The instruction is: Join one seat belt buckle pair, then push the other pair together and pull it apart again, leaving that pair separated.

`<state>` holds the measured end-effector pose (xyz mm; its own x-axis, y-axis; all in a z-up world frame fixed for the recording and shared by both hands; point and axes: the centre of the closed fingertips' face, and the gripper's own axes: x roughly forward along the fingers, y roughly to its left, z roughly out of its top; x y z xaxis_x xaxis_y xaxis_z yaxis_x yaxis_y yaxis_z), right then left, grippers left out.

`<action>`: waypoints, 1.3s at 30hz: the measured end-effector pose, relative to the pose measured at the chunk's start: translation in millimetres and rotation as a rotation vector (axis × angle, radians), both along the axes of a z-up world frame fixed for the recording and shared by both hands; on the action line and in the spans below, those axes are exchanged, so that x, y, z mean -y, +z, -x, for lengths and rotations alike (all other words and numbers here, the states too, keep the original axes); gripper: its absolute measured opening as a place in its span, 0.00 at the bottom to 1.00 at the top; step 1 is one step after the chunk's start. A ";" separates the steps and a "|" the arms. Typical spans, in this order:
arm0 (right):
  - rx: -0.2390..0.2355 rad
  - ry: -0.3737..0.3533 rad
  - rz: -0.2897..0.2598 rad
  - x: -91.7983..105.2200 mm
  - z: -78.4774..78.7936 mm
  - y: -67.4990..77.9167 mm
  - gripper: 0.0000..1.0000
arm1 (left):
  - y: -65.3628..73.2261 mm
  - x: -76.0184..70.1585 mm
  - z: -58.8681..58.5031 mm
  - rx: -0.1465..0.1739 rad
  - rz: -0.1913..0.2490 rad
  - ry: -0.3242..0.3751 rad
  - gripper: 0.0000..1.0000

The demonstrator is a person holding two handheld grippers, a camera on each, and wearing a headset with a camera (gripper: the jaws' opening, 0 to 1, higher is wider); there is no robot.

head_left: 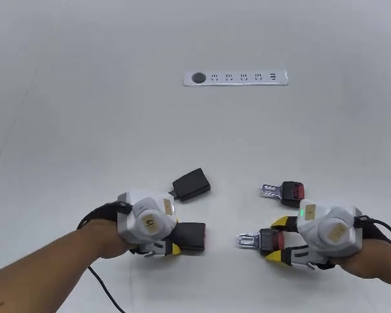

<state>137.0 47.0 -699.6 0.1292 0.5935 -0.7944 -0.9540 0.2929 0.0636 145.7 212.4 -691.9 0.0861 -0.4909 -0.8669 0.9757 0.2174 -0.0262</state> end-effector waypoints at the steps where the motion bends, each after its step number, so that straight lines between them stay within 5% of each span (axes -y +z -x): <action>1: 0.001 0.005 -0.004 -3.2 0.3 -0.7 0.35 | -0.1 -0.1 0.1 0.000 0.000 -0.001 0.34; 10: 0.006 0.027 -0.037 -34.0 -4.3 12.2 0.35 | -0.1 0.0 -1.0 -0.001 -0.006 -0.008 0.34; 17: 0.011 0.035 -0.039 -57.7 -7.7 8.4 0.35 | 2.7 3.0 0.4 -0.003 -0.016 -0.019 0.34; 29: 0.018 0.032 -0.061 -82.3 -5.4 5.8 0.35 | 0.7 3.1 -0.4 0.000 -0.011 0.001 0.34; 39: 0.025 0.025 -0.062 -81.3 -6.0 4.0 0.35 | -1.9 1.6 -2.2 0.006 0.002 0.023 0.33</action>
<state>143.0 128.3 -695.7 0.1330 0.6444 -0.7530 -0.9624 0.2654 0.0571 148.0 210.8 -693.8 0.1023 -0.4909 -0.8652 0.9707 0.2393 -0.0210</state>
